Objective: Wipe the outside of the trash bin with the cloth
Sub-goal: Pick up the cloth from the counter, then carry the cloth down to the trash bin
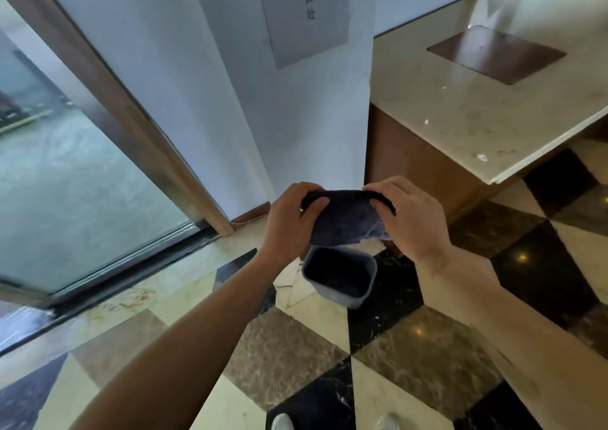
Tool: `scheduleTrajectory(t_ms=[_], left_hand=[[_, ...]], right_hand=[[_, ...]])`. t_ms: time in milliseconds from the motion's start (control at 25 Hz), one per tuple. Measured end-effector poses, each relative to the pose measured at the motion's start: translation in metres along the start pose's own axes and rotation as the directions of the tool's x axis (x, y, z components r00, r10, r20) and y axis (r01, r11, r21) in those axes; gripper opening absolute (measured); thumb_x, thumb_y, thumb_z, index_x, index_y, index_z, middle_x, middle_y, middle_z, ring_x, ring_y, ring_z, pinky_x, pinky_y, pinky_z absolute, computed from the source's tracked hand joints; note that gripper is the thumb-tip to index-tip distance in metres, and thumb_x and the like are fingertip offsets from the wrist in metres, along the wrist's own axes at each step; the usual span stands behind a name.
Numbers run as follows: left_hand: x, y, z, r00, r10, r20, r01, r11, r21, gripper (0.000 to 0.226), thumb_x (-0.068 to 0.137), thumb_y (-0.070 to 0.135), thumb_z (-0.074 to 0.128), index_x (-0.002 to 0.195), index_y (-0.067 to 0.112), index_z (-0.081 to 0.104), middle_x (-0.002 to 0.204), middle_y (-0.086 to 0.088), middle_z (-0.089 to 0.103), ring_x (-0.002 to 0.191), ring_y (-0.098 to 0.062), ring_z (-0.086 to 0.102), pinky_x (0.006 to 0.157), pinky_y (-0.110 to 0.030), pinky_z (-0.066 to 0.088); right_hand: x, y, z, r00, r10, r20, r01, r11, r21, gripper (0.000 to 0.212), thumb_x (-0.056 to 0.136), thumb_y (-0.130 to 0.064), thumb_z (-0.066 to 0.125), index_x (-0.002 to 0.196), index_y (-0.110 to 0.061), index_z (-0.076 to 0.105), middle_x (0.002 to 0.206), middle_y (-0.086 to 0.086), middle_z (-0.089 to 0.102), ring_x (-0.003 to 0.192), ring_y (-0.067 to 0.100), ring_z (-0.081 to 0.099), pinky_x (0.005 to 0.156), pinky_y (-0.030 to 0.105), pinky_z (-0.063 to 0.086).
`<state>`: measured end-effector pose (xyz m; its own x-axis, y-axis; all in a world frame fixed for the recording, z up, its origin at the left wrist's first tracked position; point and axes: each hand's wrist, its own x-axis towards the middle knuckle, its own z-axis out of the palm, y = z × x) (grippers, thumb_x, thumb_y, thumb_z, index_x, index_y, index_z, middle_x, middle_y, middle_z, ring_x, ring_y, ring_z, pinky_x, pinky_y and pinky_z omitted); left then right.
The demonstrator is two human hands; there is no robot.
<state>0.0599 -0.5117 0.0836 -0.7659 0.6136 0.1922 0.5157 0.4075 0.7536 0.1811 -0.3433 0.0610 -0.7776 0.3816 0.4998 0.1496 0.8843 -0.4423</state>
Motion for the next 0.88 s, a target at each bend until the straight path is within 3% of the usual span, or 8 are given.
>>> scheduleTrajectory(t_ms=[280,600,800,880], left_hand=[[-0.003,-0.116,0.050,1.000,-0.020,0.004,0.020,0.996,-0.085,0.016,0.093,0.027,0.059,0.106,0.019,0.066,0.100,0.009,0.066,0.092,-0.009,0.058,0.083,-0.025,0.047],[-0.012,-0.297,0.210,0.988,0.067,-0.140,-0.089,0.983,-0.158,0.015,0.091,0.027,0.062,0.104,0.019,0.067,0.098,0.007,0.068,0.090,-0.008,0.060,0.080,-0.018,0.048],[-0.041,-0.402,0.292,0.980,0.093,-0.179,-0.131,0.967,-0.219,0.014,0.090,0.030,0.064,0.101,0.021,0.067,0.093,0.009,0.069,0.089,-0.009,0.064,0.080,-0.025,0.052],[-0.051,-0.434,0.311,0.972,0.128,-0.200,-0.171,0.960,-0.221,0.014,0.091,0.030,0.064,0.101,0.021,0.066,0.091,0.014,0.067,0.088,-0.006,0.064,0.079,-0.020,0.051]], right_hand=[[-0.044,0.008,0.109,0.985,0.156,-0.074,-0.157,0.987,-0.013,0.021,0.095,-0.018,0.061,0.113,-0.018,0.070,0.108,-0.002,0.068,0.086,0.012,0.065,0.075,0.020,0.051],[-0.135,0.124,0.292,0.949,0.197,-0.247,-0.183,0.980,0.079,0.021,0.094,-0.014,0.062,0.112,-0.012,0.071,0.108,0.002,0.069,0.093,0.001,0.056,0.081,0.000,0.042],[-0.202,0.176,0.400,0.930,0.213,-0.301,-0.181,0.975,0.131,0.022,0.093,-0.014,0.062,0.113,-0.014,0.071,0.111,0.002,0.068,0.096,0.004,0.059,0.084,0.003,0.044],[-0.228,0.187,0.435,0.918,0.216,-0.333,-0.175,0.973,0.148,0.022,0.094,-0.015,0.062,0.114,-0.014,0.070,0.112,0.001,0.067,0.096,0.002,0.058,0.083,0.004,0.044]])
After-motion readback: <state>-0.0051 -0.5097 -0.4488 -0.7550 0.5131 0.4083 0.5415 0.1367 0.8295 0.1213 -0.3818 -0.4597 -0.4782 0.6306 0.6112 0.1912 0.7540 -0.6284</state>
